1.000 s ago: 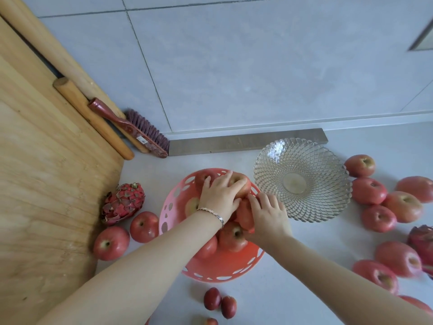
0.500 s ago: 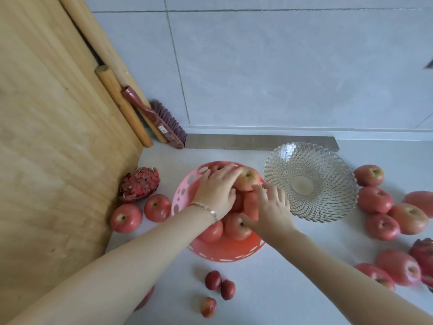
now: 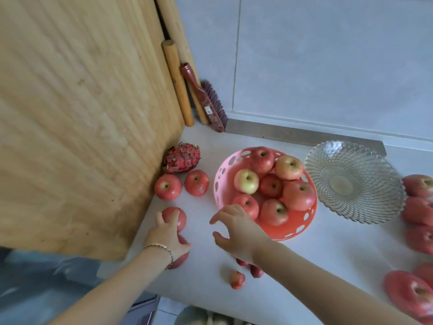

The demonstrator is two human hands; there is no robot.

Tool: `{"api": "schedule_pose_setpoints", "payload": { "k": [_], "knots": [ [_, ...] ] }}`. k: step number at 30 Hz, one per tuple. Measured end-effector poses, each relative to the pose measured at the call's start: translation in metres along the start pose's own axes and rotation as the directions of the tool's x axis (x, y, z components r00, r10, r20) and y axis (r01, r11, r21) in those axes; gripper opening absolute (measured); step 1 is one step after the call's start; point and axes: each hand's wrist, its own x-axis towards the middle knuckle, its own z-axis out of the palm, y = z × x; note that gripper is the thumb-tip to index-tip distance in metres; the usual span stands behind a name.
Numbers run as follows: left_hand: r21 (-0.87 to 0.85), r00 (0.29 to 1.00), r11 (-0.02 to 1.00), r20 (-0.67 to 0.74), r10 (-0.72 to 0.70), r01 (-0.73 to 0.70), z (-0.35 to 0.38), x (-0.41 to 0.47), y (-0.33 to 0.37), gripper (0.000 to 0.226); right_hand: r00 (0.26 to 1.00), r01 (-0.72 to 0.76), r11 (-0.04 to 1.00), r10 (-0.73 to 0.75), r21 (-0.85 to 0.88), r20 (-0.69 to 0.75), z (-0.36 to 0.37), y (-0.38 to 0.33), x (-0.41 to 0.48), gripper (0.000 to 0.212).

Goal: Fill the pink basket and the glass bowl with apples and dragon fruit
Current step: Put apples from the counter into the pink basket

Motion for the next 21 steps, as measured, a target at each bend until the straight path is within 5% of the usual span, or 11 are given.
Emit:
{"api": "schedule_pose_setpoints", "payload": {
  "k": [4, 10, 15, 21],
  "knots": [
    [-0.178, 0.999, 0.984, 0.039, -0.017, 0.024, 0.008, 0.005, -0.003, 0.079, 0.982, -0.096, 0.995, 0.101, -0.04, 0.158, 0.031, -0.013, 0.005, 0.043],
    [-0.42, 0.997, 0.907, 0.054, 0.057, -0.029, -0.004, 0.035, -0.03, 0.052, 0.895, -0.336, 0.942, 0.319, 0.002, 0.31, 0.092, -0.035, 0.04, 0.091],
    [-0.567, 0.997, 0.823, 0.038, 0.068, -0.034, -0.013, 0.055, -0.036, 0.054, 0.899, -0.389, 0.918, 0.359, 0.079, 0.25, 0.121, -0.046, 0.053, 0.079],
    [-0.54, 0.991, 0.838, 0.053, 0.123, -0.075, -0.005, 0.058, -0.032, 0.059, 0.927, -0.365, 0.904, 0.332, 0.223, 0.174, 0.081, -0.04, 0.038, 0.074]
  ]
}}
